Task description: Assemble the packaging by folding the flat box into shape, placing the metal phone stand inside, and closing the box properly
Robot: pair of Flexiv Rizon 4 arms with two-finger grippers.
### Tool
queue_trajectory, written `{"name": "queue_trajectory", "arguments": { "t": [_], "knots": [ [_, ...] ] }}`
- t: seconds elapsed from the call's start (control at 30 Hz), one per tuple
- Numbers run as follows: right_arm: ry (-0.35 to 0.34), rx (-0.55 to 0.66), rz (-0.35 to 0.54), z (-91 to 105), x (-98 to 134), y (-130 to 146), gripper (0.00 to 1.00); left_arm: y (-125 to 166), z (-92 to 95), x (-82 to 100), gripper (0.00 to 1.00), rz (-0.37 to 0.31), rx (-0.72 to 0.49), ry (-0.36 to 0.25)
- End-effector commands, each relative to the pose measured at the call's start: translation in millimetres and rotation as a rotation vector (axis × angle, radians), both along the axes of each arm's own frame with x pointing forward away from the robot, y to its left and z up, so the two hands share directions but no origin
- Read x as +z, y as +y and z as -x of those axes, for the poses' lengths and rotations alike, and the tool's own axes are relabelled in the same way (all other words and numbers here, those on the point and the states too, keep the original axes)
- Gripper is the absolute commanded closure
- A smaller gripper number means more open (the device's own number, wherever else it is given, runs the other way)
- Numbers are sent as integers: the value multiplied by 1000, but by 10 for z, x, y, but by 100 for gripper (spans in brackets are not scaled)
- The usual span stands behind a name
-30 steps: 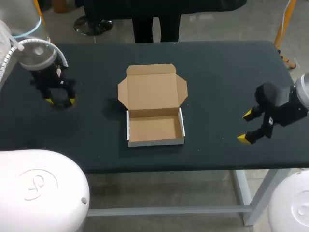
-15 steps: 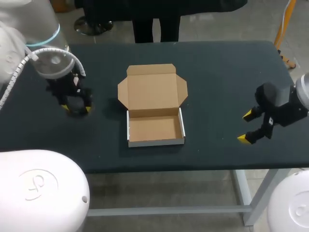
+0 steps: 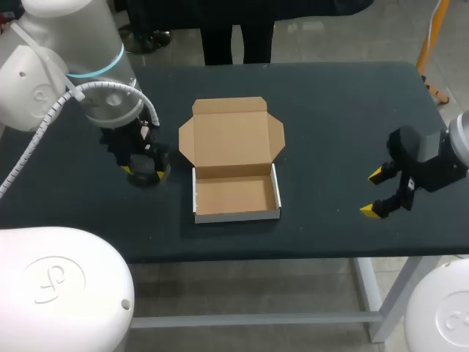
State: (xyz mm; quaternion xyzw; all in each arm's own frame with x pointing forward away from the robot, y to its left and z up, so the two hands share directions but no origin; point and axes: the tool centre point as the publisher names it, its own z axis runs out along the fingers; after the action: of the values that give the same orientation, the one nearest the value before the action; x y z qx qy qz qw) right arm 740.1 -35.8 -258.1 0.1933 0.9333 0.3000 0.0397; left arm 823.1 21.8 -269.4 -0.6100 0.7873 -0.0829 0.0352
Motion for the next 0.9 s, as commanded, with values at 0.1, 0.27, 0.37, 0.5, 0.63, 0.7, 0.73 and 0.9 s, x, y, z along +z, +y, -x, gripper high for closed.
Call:
{"name": "queue_trajectory", "arguments": {
  "t": [0.1, 0.27, 0.37, 0.5, 0.63, 0.7, 0.73, 0.9],
  "knots": [
    [-37, -25, 15, 65, -15, 27, 0, -310, 49, -30, 100, -39, -40, -4],
    [-37, -25, 15, 65, -15, 27, 0, -538, 99, -71, 100, -46, -86, -4],
    [-37, -25, 15, 65, -15, 27, 0, -668, 114, -113, 100, -53, -109, -11],
    [-37, -25, 15, 65, -15, 27, 0, -809, 89, -166, 100, -55, -126, -15],
    [-37, -25, 15, 65, -15, 27, 0, -938, 40, -226, 100, -57, -136, -9],
    [-37, -25, 15, 65, -15, 27, 0, -982, 28, -257, 100, -57, -143, -4],
    [-37, -25, 15, 65, -15, 27, 0, -1006, 22, -273, 100, -57, -144, -4],
    [-37, -25, 15, 65, -15, 27, 0, -1165, -19, -363, 100, -62, -154, -4]
  ]
}}
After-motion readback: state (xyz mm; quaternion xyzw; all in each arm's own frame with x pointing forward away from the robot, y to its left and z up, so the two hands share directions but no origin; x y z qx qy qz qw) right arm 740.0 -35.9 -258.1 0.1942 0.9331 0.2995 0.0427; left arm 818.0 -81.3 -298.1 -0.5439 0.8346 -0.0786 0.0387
